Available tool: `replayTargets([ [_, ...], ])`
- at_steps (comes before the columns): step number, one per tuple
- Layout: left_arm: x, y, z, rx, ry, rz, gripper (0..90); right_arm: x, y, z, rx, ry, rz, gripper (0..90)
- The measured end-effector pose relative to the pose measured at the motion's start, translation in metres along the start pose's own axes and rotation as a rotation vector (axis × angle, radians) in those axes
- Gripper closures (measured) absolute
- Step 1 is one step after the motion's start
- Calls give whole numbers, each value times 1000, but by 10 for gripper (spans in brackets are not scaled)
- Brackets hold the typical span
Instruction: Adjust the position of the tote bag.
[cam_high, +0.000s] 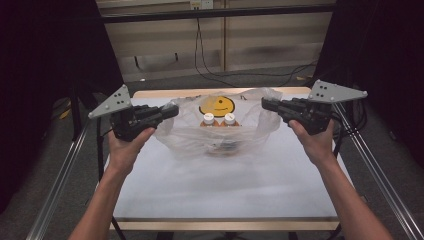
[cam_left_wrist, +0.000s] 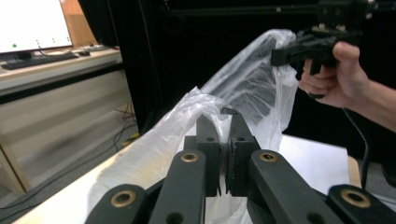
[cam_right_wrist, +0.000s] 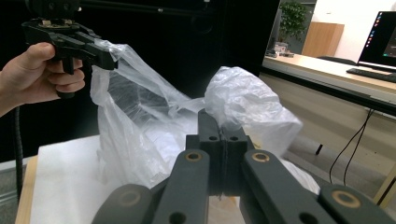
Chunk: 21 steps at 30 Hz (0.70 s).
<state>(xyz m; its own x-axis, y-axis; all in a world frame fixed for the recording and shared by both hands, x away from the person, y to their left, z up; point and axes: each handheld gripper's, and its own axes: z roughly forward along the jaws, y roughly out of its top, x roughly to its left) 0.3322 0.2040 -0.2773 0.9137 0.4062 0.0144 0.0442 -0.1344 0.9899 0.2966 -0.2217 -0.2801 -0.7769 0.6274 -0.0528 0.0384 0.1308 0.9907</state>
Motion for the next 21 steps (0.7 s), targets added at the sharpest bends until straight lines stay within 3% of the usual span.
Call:
replayTargets([
  [7,16,15,-8,-16,41,5,871,-12,18,4,-28,-24,7,899],
  [16,39,28,-11,-56,101,-43,872,-25,36,9,-44,-73,11,900],
  [21,49,35,-12,-44,141,-41,872,-38,43,8,-55,-109,31,900],
])
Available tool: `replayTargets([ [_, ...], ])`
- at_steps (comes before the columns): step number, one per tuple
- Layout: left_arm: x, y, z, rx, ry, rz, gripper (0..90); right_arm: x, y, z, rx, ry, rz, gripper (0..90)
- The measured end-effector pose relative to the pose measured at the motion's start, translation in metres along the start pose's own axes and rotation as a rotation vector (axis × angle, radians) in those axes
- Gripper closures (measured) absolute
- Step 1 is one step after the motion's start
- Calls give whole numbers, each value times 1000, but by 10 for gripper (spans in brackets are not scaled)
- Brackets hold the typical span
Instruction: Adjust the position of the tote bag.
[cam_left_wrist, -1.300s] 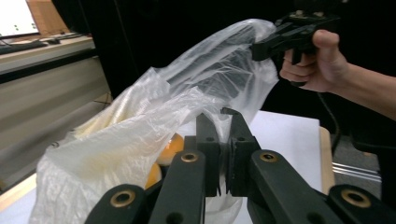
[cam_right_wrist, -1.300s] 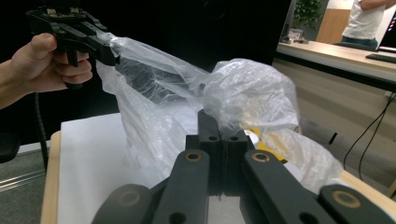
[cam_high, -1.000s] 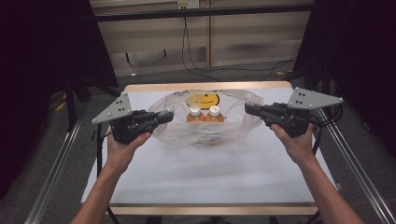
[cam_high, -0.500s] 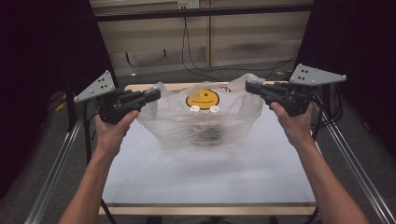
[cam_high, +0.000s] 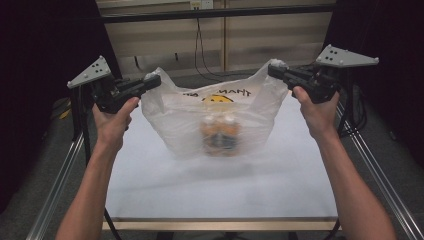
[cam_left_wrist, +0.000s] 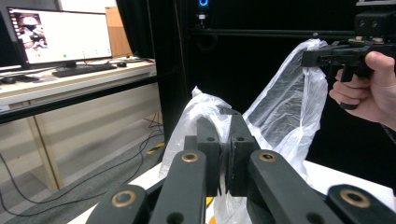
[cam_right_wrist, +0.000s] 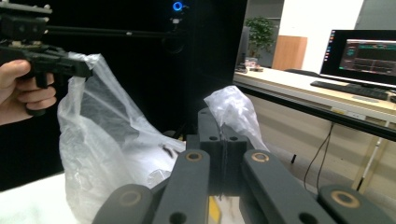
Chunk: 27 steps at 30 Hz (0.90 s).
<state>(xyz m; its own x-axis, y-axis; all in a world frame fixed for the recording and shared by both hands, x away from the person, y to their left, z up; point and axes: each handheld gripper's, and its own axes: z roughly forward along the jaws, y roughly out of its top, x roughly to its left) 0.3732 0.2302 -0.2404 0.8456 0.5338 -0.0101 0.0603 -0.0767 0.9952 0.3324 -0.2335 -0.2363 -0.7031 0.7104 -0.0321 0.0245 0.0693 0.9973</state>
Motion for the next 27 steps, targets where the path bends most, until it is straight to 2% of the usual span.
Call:
replayTargets([
  [4,8,5,-1,-2,26,-6,873,-5,6,-1,-13,-15,5,900],
  [8,22,10,-9,-10,66,-28,874,-10,13,-5,-27,-62,3,900],
  [10,26,9,-11,-13,76,-39,873,-15,15,-9,-42,-114,17,900],
  [11,33,6,-15,-37,67,-78,873,-18,15,-11,-43,-128,23,900],
  [13,40,3,-18,-13,121,-69,875,-23,13,-15,-41,-156,31,900],
  [14,40,3,-18,-13,121,-69,875,-25,12,-16,-45,-167,34,900],
  [16,46,-2,-19,0,134,-77,877,-29,10,-19,-53,-172,46,900],
  [18,49,-5,-20,-8,138,-90,877,-30,9,-19,-43,-182,43,900],
  [20,52,-5,-21,-5,139,-87,879,-33,8,-19,-43,-187,46,900],
  [21,54,-5,-21,-6,152,-95,879,-34,8,-18,-47,-185,56,900],
  [24,56,-4,-21,-25,142,-107,879,-34,8,-16,-49,-185,51,900],
  [27,55,-1,-21,-24,142,-87,879,-32,12,-13,-45,-188,46,900],
])
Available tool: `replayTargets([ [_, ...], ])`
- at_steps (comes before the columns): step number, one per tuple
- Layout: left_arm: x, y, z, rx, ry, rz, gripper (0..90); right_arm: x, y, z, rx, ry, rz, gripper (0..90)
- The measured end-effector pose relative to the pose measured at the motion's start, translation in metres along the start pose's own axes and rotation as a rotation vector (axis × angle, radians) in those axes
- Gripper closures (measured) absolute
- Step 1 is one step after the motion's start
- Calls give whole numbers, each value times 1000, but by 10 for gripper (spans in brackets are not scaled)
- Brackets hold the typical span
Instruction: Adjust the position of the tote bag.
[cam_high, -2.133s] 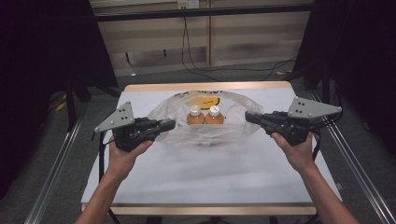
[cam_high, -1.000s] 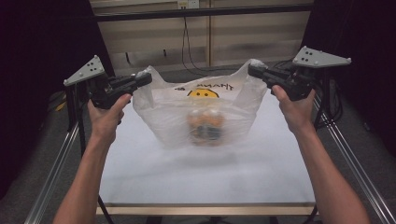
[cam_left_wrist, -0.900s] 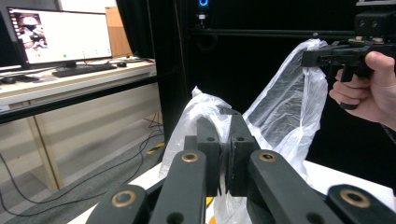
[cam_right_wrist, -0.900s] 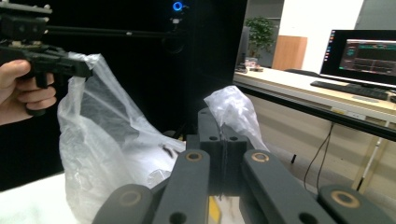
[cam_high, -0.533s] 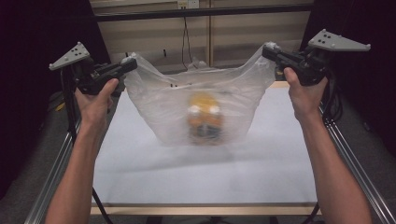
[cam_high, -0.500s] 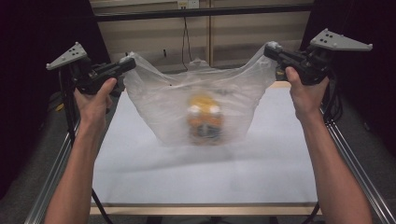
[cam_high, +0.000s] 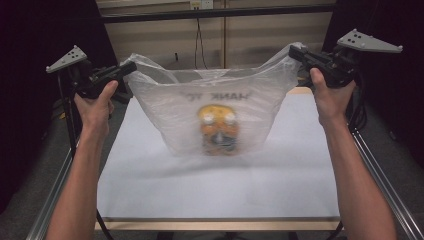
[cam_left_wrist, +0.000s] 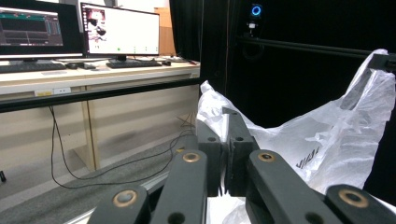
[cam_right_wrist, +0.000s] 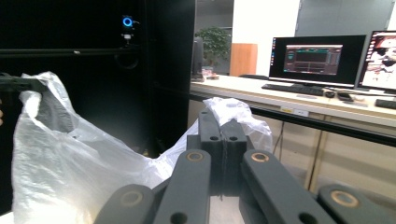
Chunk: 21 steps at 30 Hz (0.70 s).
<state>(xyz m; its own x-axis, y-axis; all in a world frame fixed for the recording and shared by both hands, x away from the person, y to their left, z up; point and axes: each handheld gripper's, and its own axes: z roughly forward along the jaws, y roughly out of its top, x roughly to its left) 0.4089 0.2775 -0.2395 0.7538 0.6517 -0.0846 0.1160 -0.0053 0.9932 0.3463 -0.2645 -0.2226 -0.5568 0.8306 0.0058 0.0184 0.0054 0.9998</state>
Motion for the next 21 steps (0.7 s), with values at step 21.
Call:
replayTargets([
  [21,0,-41,4,84,0,4,881,-11,-46,-19,86,-10,18,900],
])
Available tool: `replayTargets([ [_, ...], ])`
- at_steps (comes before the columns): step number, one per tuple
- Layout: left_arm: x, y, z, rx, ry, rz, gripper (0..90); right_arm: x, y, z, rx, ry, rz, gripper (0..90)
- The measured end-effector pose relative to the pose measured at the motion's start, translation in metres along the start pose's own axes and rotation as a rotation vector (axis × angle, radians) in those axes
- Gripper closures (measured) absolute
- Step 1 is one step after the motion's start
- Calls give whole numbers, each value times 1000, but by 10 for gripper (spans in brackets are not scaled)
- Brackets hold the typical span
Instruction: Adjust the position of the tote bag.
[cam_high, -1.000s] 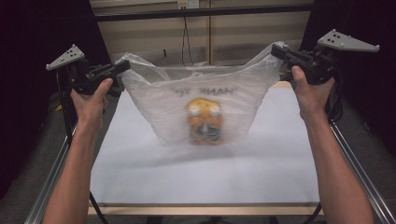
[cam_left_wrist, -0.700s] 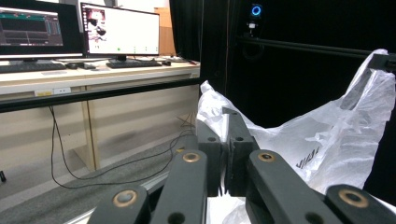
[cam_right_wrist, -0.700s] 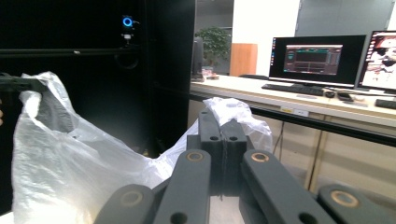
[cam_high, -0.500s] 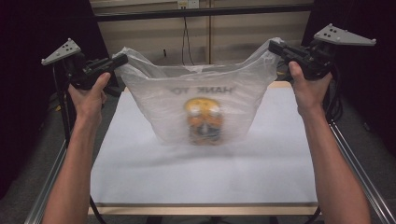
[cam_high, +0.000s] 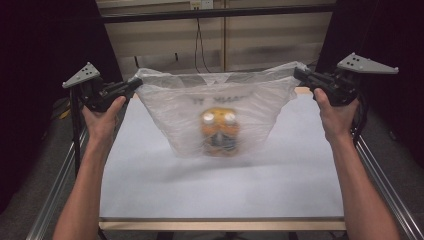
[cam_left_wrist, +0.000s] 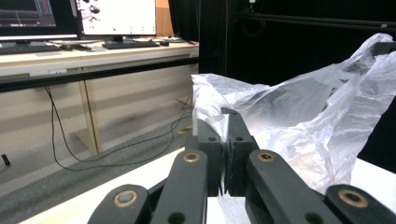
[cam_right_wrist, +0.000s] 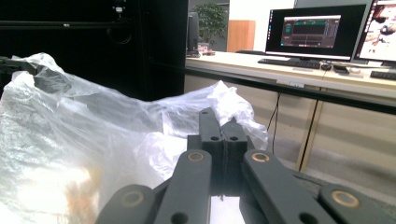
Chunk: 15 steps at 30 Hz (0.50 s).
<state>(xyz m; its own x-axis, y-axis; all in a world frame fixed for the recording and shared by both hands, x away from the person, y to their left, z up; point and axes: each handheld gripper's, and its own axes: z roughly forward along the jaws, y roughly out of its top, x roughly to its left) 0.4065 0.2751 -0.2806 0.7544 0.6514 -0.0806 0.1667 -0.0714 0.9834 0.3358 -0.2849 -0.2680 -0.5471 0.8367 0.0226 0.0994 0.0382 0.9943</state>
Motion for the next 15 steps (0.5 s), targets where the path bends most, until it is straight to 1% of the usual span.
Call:
replayTargets([
  [1,1,-2,0,12,2,-2,881,-1,-3,-1,6,3,3,900],
  [2,1,-3,1,22,-1,8,881,-1,-7,-1,17,-2,0,900],
  [3,1,-3,1,22,-1,8,881,-1,-7,-1,17,-2,0,900],
  [4,-1,-5,2,37,2,20,881,1,-14,0,53,-19,-16,900],
  [5,-2,-6,2,37,-4,22,881,1,-16,-1,58,-22,-16,900],
  [6,-3,-8,2,27,-11,17,881,1,-19,-1,58,-25,-12,900],
  [8,-4,-10,1,28,-14,12,881,0,-23,-3,58,-20,-2,900],
  [9,-5,-17,1,42,-8,10,881,-1,-26,-4,68,-21,-3,900],
  [10,-5,-17,1,42,-8,10,881,-1,-26,-4,68,-21,-3,900],
  [11,-7,-23,0,56,-11,20,881,1,-31,-6,83,-18,-7,900],
  [12,-6,-26,0,45,-27,18,881,2,-34,-7,91,-20,-9,900],
  [13,-6,-26,0,45,-27,18,881,2,-36,-8,93,-17,-11,900],
  [14,-9,-32,-2,42,-24,7,881,3,-38,-9,102,-18,-16,900],
  [15,-9,-34,-2,39,-37,11,881,4,-40,-9,108,-26,-25,900],
])
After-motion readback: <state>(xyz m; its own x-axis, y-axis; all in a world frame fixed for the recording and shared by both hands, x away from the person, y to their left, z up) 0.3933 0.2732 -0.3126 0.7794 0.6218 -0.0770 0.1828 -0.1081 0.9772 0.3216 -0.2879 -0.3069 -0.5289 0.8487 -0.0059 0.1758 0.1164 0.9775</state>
